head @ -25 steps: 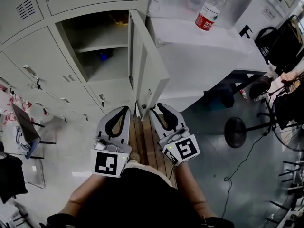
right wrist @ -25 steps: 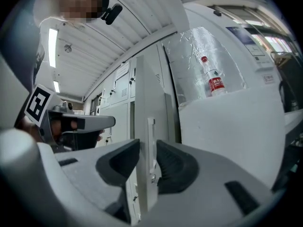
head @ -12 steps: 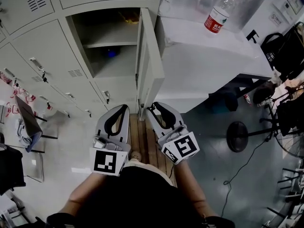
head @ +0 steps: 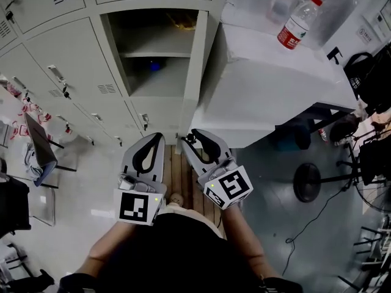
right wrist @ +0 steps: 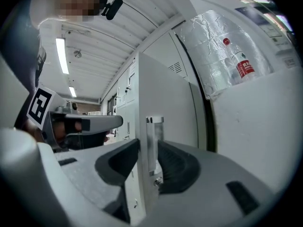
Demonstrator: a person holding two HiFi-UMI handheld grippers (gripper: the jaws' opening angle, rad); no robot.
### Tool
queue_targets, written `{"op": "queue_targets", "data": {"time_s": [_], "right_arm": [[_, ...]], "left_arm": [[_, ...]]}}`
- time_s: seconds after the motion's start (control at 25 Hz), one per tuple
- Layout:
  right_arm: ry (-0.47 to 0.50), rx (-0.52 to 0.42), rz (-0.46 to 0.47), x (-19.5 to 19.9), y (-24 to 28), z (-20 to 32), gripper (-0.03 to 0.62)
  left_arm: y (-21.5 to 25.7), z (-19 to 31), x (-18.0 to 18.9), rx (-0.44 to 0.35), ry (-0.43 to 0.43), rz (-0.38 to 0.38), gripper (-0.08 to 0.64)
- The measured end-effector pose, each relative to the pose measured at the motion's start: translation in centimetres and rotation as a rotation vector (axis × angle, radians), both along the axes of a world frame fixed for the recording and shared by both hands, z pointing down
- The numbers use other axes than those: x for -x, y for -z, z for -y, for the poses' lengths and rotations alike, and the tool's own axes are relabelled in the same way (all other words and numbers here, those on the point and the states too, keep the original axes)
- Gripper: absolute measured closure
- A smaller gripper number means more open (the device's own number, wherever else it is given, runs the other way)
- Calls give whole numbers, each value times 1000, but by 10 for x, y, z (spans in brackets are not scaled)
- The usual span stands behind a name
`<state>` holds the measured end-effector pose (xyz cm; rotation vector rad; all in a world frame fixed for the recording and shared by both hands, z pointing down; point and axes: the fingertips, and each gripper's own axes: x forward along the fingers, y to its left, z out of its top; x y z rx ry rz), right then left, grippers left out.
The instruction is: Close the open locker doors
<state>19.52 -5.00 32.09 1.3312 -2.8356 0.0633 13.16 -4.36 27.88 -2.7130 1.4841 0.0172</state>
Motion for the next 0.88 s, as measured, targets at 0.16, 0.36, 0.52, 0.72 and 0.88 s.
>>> {"op": "queue_targets", "data": {"time_s": [0.16,0.36,0.52,0.72,0.88], "right_arm": [[18,-4,2,9,0,3,479],[61,21,28,21,-1,7,479],[86,32,28,33,-1,13,479],[100,25,8,49,-2,20,479],[107,15,-3,63,-1,25,479]], "left_arm": [[2,2,9,-4,28,-1,560],[2,1,20,-6,61,-13,560],[1,3,28,1,88,-22,560],[4,8,41,-17,115,-32,560],[3,15,54,-17,138,-48,560]]}}
